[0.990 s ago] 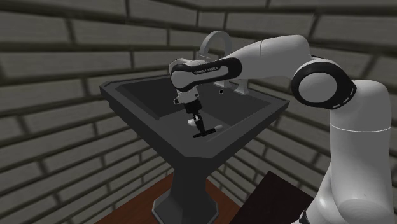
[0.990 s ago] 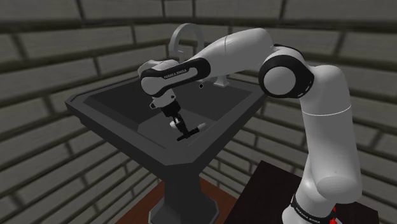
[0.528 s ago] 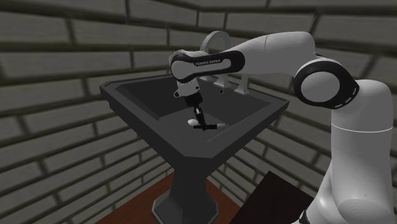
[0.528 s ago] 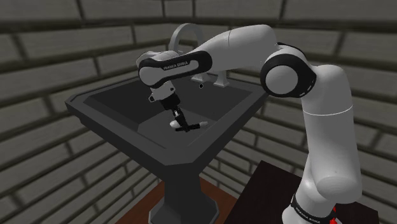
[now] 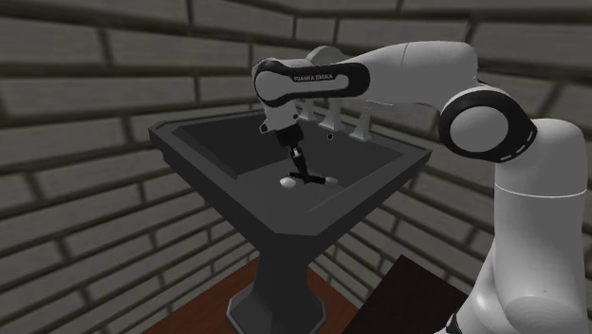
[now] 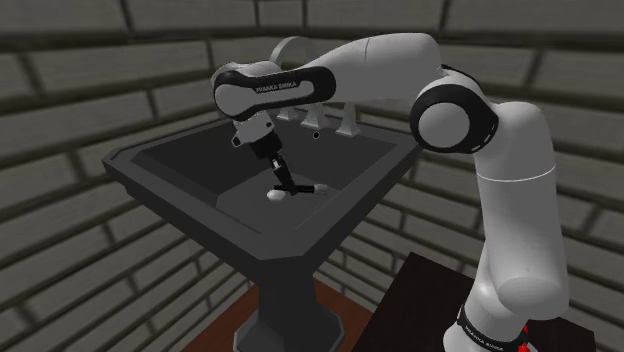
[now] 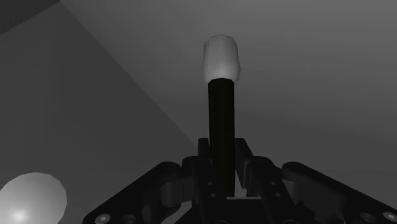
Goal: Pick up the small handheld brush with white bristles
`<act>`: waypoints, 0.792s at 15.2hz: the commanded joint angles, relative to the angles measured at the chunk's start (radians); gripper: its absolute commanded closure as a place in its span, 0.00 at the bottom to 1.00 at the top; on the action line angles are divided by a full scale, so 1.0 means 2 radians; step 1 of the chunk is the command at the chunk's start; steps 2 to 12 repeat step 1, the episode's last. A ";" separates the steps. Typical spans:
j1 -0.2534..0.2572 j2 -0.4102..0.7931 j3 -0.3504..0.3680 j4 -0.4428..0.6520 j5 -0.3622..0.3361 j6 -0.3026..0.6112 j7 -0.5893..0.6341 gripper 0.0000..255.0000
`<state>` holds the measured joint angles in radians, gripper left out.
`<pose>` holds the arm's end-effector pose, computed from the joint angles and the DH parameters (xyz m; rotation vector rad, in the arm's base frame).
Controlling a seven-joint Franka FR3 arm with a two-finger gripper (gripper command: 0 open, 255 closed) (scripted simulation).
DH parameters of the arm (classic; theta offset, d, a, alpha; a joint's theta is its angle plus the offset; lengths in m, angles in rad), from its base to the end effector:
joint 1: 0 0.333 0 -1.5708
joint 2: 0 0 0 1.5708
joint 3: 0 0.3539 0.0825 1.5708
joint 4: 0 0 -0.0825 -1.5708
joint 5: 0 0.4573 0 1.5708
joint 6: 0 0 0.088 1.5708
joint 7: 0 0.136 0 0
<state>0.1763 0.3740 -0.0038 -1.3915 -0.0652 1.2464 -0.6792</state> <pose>0.6713 0.1070 0.4634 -2.7113 -1.2225 0.7902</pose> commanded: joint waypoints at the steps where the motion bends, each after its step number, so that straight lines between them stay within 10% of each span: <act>1: 0.000 -0.001 0.000 0.003 0.000 -0.004 0.000 1.00; 12: 0.000 -0.001 0.000 0.003 0.000 -0.004 0.000 1.00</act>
